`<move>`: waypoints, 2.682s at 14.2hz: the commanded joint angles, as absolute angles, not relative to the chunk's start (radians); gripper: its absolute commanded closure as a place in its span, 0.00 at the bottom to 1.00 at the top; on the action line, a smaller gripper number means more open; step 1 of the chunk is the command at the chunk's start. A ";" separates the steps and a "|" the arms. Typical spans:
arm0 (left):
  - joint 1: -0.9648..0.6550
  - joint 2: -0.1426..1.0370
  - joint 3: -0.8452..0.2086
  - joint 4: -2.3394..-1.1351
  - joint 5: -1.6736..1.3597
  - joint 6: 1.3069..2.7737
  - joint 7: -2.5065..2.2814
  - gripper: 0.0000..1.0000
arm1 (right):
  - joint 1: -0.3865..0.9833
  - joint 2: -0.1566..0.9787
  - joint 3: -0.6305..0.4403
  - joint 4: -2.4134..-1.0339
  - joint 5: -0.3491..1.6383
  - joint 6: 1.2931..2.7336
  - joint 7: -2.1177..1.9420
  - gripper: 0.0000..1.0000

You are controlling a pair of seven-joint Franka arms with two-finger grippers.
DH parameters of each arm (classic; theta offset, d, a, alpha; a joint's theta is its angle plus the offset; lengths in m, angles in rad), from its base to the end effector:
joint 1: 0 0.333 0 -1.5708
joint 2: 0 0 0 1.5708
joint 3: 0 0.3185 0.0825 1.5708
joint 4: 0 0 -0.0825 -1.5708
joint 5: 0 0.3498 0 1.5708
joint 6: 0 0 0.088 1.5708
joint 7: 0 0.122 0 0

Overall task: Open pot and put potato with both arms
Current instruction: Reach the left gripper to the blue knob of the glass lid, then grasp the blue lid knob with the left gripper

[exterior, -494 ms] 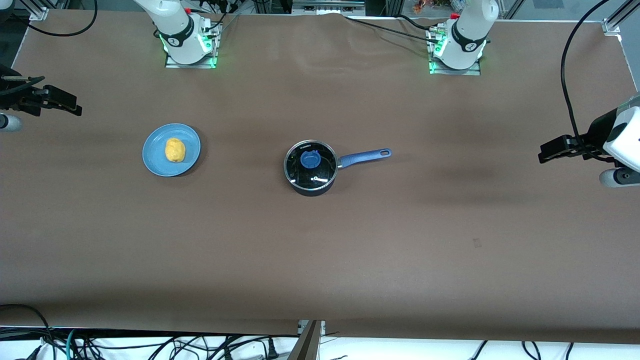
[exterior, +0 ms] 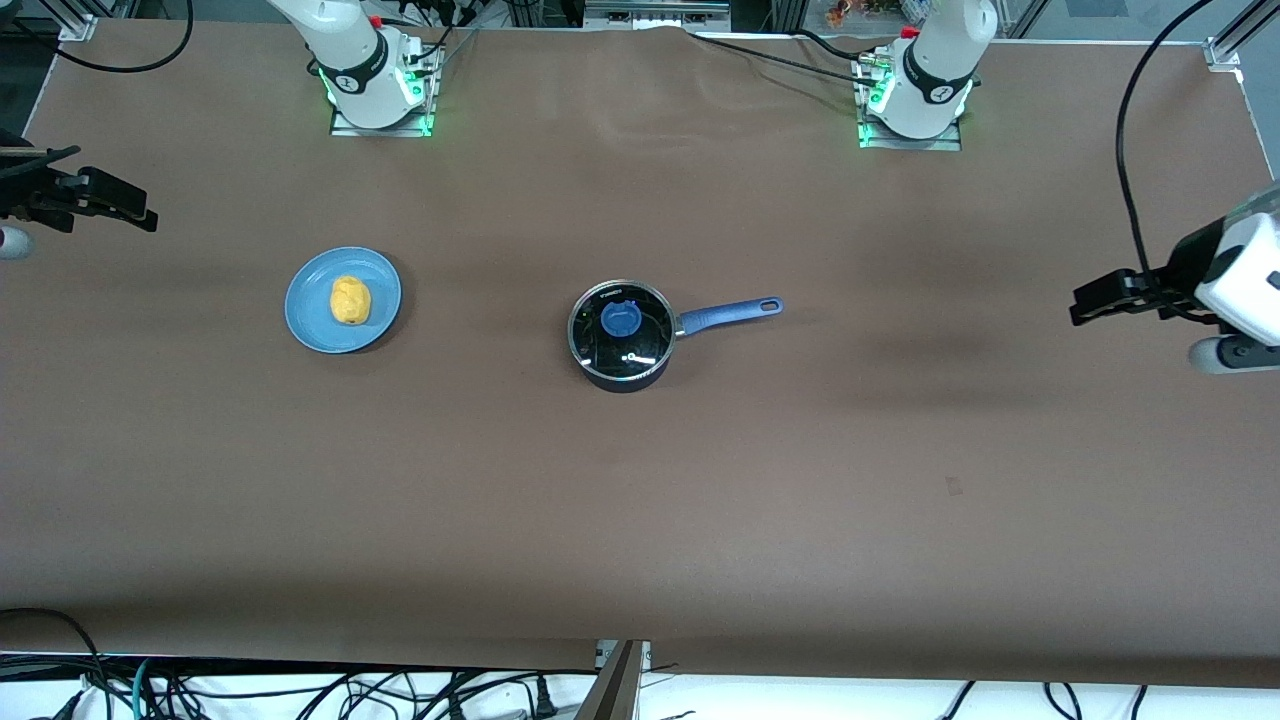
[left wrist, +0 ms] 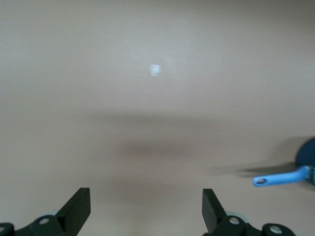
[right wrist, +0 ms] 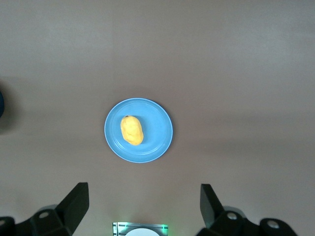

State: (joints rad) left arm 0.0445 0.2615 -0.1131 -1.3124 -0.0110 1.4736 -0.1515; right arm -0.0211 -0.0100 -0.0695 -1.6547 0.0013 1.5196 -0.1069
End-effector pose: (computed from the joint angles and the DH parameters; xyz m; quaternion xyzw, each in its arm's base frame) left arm 0.5862 -0.0325 0.5714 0.9977 0.0423 -0.0512 0.0146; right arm 0.5043 -0.0458 0.5767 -0.9980 -0.0082 0.0621 0.0072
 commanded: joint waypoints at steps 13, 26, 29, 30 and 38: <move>-0.406 0.606 -0.304 -1.396 0.055 2.043 -1.047 0.00 | -0.015 -0.006 -0.075 -1.632 0.018 1.499 -0.109 0.00; -0.609 0.759 -0.296 -1.351 0.209 2.114 -1.229 0.00 | -0.017 -0.008 -0.075 -1.637 0.018 1.496 -0.110 0.00; -0.611 0.761 -0.298 -1.351 0.218 2.115 -1.230 0.11 | -0.017 -0.008 -0.077 -1.637 0.017 1.496 -0.110 0.00; -0.609 0.761 -0.298 -1.350 0.218 2.114 -1.232 0.17 | -0.017 -0.008 -0.077 -1.637 0.018 1.496 -0.110 0.00; -0.609 0.761 -0.296 -1.350 0.221 2.112 -1.232 0.37 | -0.017 -0.008 -0.078 -1.637 0.017 1.496 -0.110 0.00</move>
State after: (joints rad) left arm -0.5978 0.7457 -0.3045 -1.3739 0.1844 2.1296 -1.2098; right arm -0.0200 -0.0093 -0.0703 -1.6523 0.0025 1.5143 -0.1069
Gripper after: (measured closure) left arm 0.317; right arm 0.000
